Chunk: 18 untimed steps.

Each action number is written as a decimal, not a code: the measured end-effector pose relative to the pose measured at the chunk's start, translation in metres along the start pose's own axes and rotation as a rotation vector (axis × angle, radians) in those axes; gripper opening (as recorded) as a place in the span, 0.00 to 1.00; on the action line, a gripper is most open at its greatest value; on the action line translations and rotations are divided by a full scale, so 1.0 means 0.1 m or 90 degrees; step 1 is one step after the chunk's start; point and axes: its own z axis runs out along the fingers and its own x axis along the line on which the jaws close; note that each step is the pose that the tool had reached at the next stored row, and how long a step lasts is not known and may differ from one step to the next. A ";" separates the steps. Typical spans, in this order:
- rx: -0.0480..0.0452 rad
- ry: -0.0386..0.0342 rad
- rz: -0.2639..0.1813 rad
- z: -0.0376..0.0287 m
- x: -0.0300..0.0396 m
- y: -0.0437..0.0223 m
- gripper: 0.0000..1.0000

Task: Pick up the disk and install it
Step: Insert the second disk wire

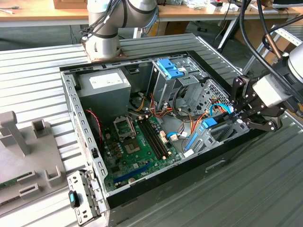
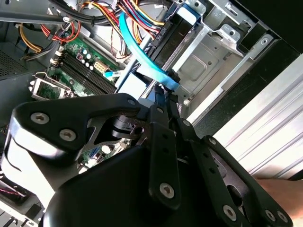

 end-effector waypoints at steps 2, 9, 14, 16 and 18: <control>-0.0002 0.0031 0.000 0.001 0.002 -0.038 0.18; -0.0003 0.0052 0.000 -0.028 -0.004 -0.055 0.18; -0.0003 0.0068 0.000 -0.064 0.016 -0.053 0.18; -0.0005 0.0095 0.000 -0.054 0.020 -0.053 0.18; -0.0005 0.0097 0.000 -0.004 0.032 -0.053 0.18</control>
